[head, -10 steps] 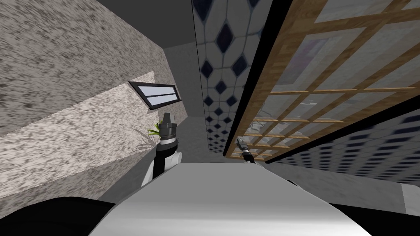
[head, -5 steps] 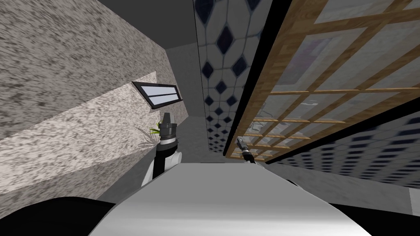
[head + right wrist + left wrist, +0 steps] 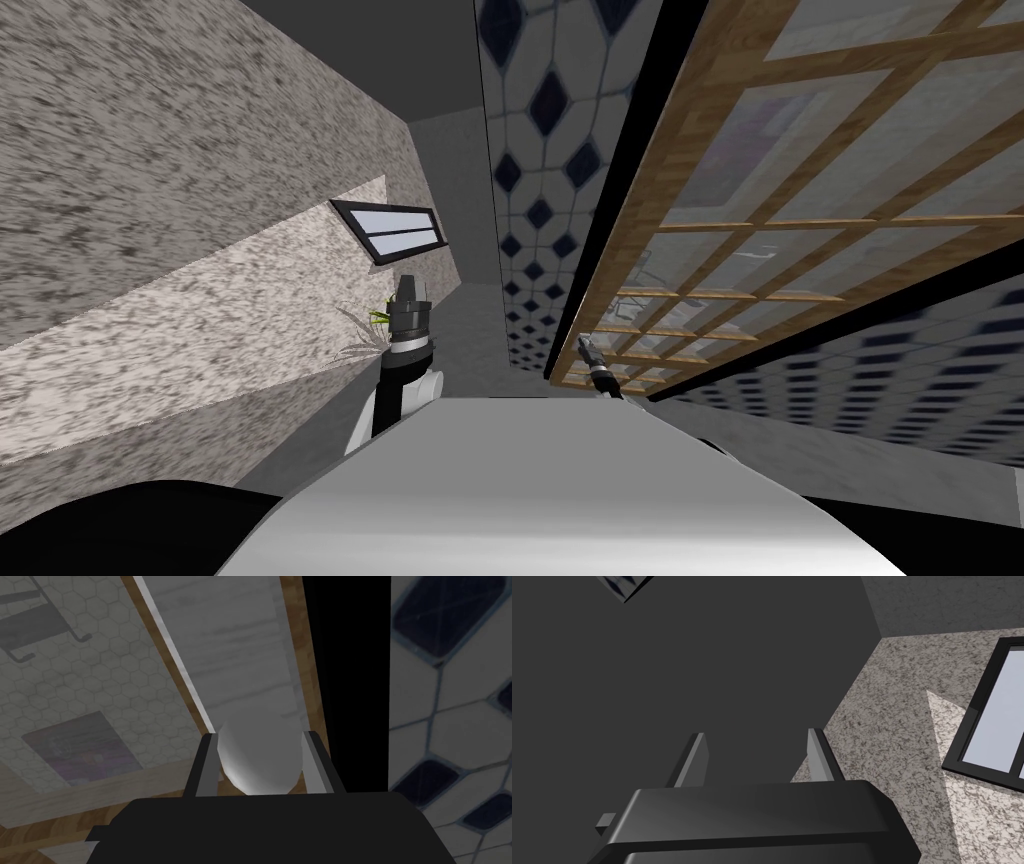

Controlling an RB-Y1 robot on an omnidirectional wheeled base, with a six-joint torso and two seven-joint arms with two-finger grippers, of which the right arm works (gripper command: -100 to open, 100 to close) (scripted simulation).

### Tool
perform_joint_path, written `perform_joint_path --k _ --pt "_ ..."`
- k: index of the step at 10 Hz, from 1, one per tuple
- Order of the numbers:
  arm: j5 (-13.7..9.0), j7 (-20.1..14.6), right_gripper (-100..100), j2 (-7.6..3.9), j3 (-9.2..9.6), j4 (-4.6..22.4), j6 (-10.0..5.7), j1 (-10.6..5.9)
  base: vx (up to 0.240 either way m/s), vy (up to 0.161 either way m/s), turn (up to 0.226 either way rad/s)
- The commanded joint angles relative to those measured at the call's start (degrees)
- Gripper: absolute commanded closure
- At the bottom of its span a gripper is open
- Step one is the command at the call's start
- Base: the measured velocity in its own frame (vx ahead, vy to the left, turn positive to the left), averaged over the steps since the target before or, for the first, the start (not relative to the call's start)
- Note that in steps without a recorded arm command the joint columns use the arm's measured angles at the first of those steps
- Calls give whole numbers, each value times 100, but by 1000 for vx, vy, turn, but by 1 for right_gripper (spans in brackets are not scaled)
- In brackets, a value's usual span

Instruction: Pull the door open

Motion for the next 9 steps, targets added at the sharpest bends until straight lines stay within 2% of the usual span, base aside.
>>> perform_joint_path --k 1,9 --pt "-32 -226 100 21 28 -25 19 19 -28 -11 31" --pt "-246 -1462 100 12 133 -82 56 40 -34 -13 36"
